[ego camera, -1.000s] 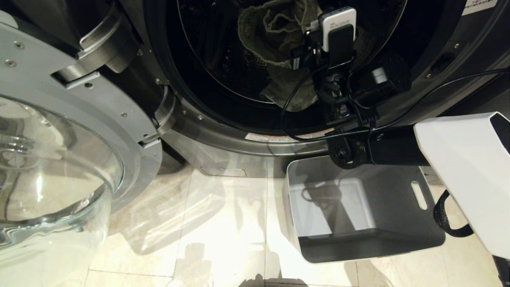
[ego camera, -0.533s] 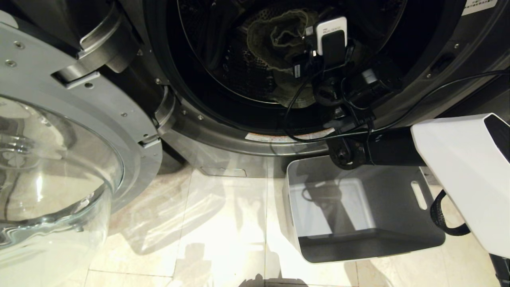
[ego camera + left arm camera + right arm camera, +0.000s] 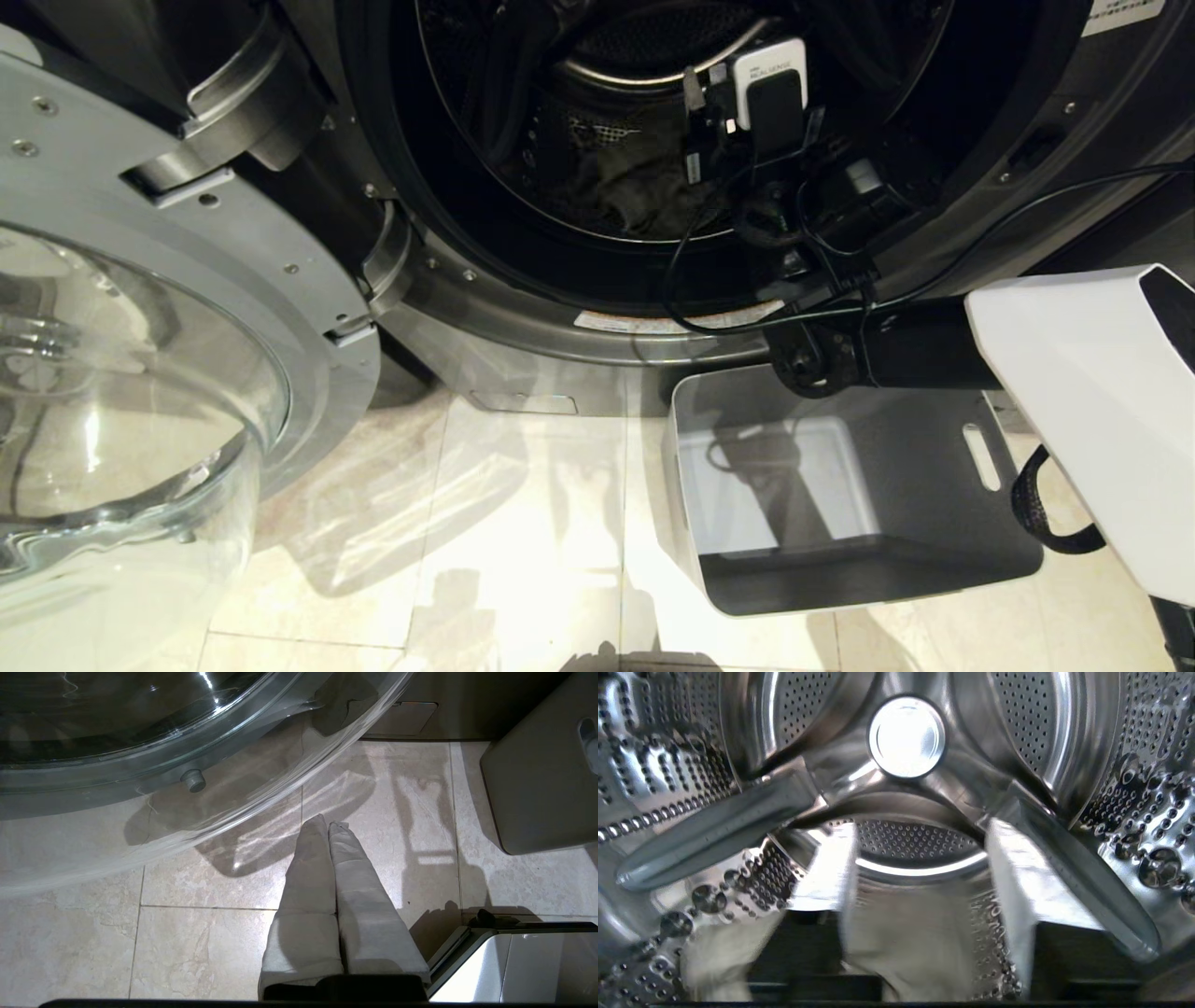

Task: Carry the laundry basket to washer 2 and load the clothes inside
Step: Place the clothes into the washing machine

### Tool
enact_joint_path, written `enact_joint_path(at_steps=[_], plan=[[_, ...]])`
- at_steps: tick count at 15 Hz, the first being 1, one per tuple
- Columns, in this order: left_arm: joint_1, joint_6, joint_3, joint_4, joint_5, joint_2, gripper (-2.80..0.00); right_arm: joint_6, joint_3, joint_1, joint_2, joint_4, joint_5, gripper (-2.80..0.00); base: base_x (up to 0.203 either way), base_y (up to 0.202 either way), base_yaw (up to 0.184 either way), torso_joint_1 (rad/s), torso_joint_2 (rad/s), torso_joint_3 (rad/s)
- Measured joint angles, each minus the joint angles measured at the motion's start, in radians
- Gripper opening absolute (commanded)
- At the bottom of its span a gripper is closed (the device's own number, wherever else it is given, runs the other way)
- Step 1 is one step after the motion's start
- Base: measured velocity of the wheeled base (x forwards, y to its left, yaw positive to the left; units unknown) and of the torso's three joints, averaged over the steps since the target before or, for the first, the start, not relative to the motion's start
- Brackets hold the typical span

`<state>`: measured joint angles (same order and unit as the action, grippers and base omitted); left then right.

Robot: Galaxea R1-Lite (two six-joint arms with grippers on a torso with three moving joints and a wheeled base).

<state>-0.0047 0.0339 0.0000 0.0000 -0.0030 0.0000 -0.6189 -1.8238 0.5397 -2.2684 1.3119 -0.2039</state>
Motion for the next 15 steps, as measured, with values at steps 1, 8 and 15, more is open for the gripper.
enact_joint_path(at_steps=[1,8,15], plan=[[0.000,0.000,0.000,0.000,0.000,0.000,-2.80,0.002,0.000,0.002,0.002,0.000,0.001,0.00,0.000,0.000,0.000,0.000,0.00,0.000],[0.000,0.000,0.000,0.000,0.000,0.000,-2.80,0.090,0.140,0.075,0.086,-0.035,0.009,0.00,0.000,0.000,0.000,0.000,0.00,0.000],[0.000,0.000,0.000,0.000,0.000,0.000,-2.80,0.286,0.556,0.148,0.363,-0.228,0.022,-2.80,0.000,0.000,0.000,0.000,0.00,0.000]])
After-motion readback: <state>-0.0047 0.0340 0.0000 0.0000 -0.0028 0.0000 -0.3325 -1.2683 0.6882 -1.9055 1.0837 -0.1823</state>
